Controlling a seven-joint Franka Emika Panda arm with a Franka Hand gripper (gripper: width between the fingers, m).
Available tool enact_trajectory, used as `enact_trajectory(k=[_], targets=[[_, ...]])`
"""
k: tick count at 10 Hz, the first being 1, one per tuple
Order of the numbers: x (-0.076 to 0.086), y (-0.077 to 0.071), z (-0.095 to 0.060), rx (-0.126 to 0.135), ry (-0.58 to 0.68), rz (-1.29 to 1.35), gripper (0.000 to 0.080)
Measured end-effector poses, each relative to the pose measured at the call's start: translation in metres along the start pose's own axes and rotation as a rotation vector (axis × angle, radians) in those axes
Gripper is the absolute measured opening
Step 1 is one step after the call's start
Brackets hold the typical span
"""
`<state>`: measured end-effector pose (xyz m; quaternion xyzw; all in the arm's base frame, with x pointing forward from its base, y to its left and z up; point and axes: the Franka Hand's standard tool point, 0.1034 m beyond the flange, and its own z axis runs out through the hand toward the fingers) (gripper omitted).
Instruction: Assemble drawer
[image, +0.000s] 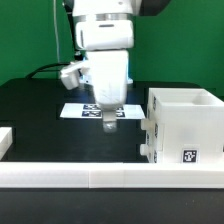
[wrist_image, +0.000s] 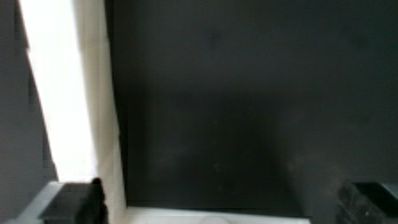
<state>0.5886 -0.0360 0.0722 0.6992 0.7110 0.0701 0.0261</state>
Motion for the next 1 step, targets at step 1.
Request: enact_trajectory(k=[1], targets=[[0.0007,-0.0032,0.0013,0.011,0.001,0.001,0.0649]])
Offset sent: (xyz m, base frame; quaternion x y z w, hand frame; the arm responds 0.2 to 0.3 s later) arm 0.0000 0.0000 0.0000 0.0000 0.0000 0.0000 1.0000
